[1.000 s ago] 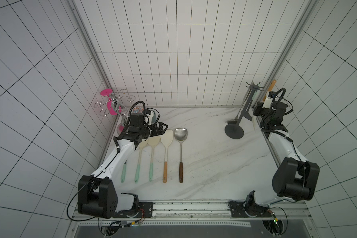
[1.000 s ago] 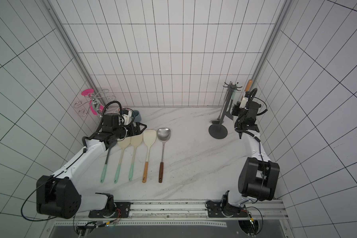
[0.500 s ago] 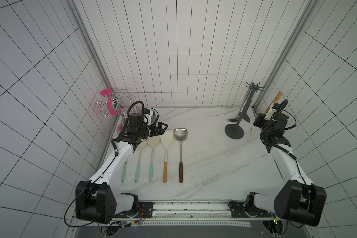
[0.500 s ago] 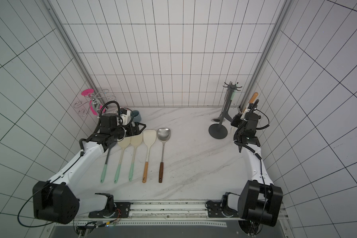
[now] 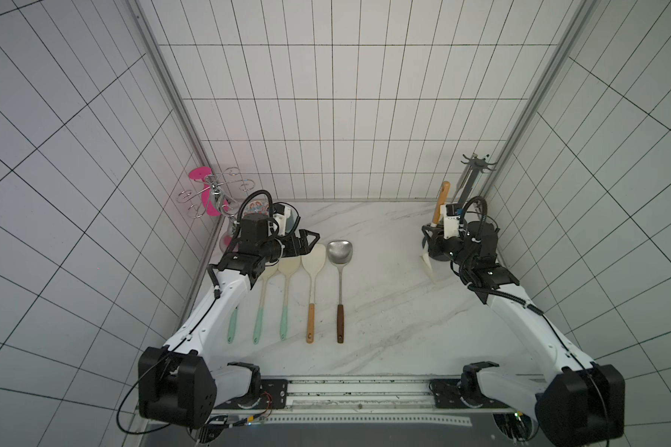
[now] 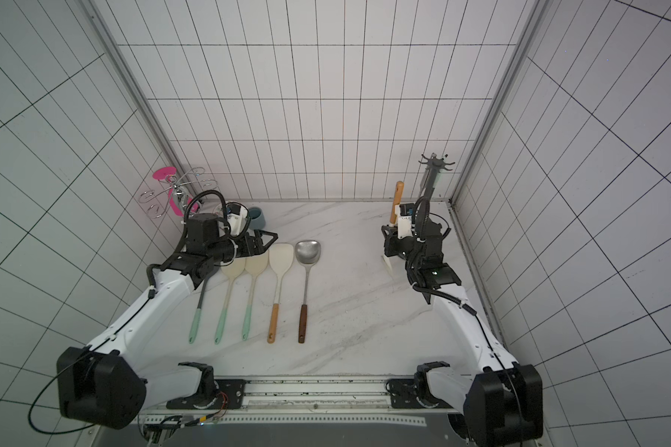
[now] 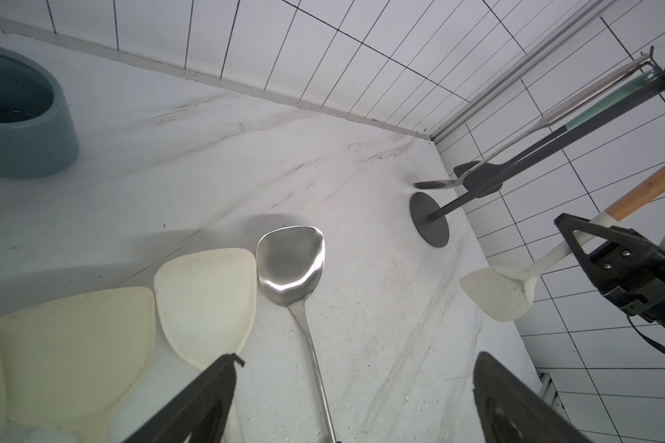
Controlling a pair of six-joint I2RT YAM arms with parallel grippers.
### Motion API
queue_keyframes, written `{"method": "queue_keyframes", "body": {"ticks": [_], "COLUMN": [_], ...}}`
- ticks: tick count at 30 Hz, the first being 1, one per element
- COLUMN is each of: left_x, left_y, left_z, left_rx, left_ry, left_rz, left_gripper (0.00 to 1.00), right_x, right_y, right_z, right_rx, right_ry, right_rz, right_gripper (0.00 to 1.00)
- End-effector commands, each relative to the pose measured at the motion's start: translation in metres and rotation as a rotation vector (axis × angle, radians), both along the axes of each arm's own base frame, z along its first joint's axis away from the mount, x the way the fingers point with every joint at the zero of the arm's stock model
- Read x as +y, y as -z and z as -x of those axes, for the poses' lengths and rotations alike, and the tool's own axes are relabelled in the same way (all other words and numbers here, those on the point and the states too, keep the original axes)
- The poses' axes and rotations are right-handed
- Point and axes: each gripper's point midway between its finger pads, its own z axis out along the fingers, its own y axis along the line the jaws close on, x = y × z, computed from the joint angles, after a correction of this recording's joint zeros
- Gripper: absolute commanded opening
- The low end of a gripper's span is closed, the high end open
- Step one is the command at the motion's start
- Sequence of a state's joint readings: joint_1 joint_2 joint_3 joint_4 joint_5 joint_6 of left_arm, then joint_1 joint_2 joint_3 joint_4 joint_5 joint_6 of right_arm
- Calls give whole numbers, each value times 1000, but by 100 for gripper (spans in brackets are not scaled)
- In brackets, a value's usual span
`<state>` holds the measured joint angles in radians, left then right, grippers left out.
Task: Take the spatula off the kitchen utensil rack
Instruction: Place the spatula at the center of the board.
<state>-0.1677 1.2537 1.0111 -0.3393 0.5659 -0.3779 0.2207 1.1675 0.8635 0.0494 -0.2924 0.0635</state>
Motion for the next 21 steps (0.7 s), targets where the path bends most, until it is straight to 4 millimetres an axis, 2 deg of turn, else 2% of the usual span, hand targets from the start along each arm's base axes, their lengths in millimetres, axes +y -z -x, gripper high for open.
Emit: {"method": "queue_keyframes", "body": {"ticks": [1,6,13,16,21], "left_x": [-11,-19,-29,-31,-41], "left_y": [-11,-17,-23,-25,-25], "left_z": [3,9,16,18,23], "left_rx": [-49,-72,-89,-94,-94], "left_ry": [53,88,130,140,175], "left_rz": [29,41,63,67,74], "left_gripper": [97,97,97,97,97], "right_x": [37,76,91,101,113], "right_y": [11,30,37,48,63], "right_z": [10,28,29,32,41], "right_rx": [-2,12,-66,-106,-307], "right_ry": [-158,-307,-257,-343,-493], "right_rz": [142,321,539,661,875], "right_gripper": [0,0,0,0,0]}}
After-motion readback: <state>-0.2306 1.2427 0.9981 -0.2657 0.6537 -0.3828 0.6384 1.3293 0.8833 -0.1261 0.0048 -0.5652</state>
